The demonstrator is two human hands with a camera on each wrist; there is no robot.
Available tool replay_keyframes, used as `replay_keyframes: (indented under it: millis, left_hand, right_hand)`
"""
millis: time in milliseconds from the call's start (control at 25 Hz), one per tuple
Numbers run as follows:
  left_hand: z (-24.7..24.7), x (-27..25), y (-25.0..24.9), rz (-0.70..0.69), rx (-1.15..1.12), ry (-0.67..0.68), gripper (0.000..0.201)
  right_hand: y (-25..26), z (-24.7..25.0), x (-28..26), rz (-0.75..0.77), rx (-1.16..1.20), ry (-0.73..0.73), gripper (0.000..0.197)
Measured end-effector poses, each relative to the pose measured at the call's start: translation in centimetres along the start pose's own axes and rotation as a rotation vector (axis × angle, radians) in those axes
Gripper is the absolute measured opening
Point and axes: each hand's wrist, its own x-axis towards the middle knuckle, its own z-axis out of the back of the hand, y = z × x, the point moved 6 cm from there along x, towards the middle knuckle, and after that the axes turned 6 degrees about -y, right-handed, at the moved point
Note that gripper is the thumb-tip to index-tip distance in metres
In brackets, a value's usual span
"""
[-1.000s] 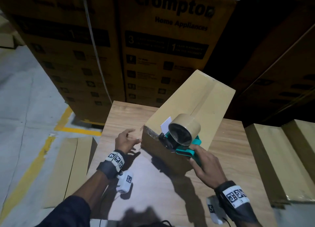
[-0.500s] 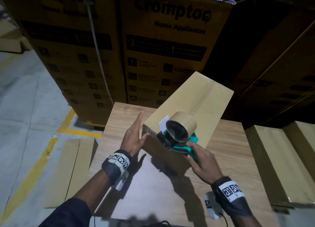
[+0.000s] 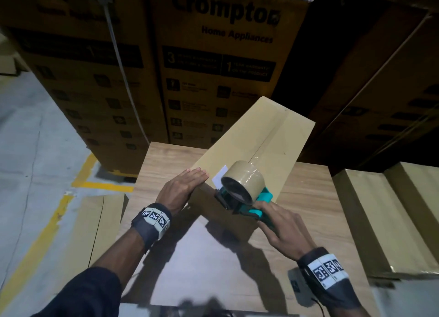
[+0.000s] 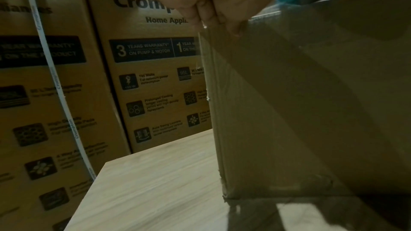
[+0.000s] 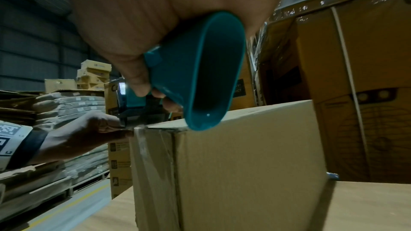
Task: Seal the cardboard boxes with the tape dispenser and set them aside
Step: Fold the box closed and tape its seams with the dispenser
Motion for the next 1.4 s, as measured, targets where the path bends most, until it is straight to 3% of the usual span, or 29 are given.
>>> replay_keyframes:
  millis: [320,600,760,840,960,1040,1160,1400]
  left_hand:
    - [-0.4,-0.2,0.2,0.012,0.012,0.03,0.077]
    - [-0.8,-0.5,0.1,0.006,0.055,0.01,0.086]
    - [-1.3,-0.7,-1.9,-0.078,0.11,0.012,0.072]
    - [-2.6,-1.2,-3.8,-0.167,0.115,0.075,0.083]
    - [-4.2,-1.2,-6.6,-0.18,0.029,0.149,0.093]
    - [-5.0,-0.8,-9.5,-0.215,-0.056,0.186,0.078]
    - [-4.9,0.0,-12.6,-0.3,-0.117,0.08,0.049]
    - [-5.2,0.1,-11.5,-0.249,-0.121,0.107,0.063]
  right_hand:
    - [-3.0,3.6,-7.3,-0.144,-0.005,0.021,0.046]
    - [-4.1,2.8,-7.6,-0.173,-0.053,0.043,0.039]
    - [-4.5,2.8,-7.4,-0.191,-0.035,0.045,0.039]
    - [-4.3,3.0,-7.1,-0.179,-0.014,0.057,0.039]
    - [-4.7,2.9,-7.0,-0.17,-0.003,0.056,0.041]
    - [-5.0,2.4,-7.2,-0.174,0.0,0.057,0.041]
    - [-5.0,2.1,-7.5,-0.171,0.004,0.043,0.041]
    - [-4.2,2.7,-7.7,-0.185,0.037,0.044,0.038]
